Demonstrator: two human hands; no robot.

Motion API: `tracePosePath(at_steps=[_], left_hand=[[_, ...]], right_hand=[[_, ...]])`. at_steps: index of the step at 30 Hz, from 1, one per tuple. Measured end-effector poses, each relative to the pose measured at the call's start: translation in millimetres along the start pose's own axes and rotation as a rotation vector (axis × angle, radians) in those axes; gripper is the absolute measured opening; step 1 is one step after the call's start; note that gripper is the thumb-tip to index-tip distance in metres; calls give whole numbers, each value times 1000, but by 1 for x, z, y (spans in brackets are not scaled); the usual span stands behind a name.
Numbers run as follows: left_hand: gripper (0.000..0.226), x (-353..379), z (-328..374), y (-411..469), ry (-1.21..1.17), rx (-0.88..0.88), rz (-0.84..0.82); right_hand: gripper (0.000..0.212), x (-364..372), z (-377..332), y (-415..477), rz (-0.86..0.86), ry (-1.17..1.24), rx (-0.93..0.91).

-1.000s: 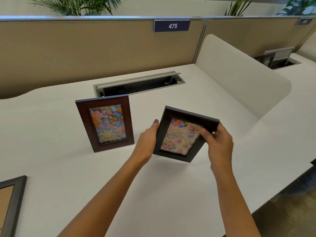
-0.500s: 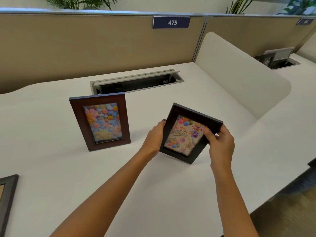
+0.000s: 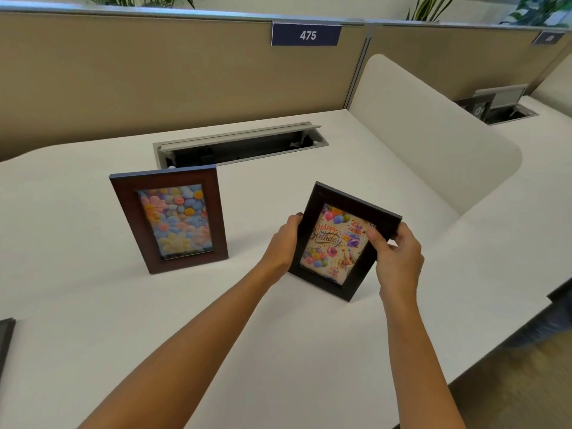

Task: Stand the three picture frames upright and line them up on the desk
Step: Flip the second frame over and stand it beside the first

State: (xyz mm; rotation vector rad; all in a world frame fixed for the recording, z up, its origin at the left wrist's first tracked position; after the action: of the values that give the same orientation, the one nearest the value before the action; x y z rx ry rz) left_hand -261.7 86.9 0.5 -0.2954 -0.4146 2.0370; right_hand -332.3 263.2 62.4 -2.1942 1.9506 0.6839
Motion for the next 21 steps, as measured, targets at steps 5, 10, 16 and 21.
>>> tracePosePath(at_steps=[5, 10, 16, 21], left_hand=[[38, 2, 0, 1, -27, 2, -7], [32, 2, -5, -2, -44, -26, 4], [36, -10, 10, -14, 123, 159, 242], [38, -24, 19, -59, 197, 432, 367]], right_hand=[[34, 2, -1, -2, 2, 37, -1], [39, 0, -4, -3, 32, 30, -20], [58, -22, -39, -26, 360, -132, -292], [26, -17, -73, -57, 454, -150, -616]])
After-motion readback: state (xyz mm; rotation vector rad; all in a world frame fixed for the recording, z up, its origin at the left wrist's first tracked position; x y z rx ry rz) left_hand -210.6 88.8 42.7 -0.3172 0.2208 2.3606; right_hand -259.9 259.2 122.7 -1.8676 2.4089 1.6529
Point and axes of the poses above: each hand's wrist, its own y-axis towards the middle knuckle, its own x-axis out of the palm, z = x × y, the point moved 7 cm from there along y, towards the middle knuckle, and after that the axes turned 9 degrees about -x, right-handed, at the moved point
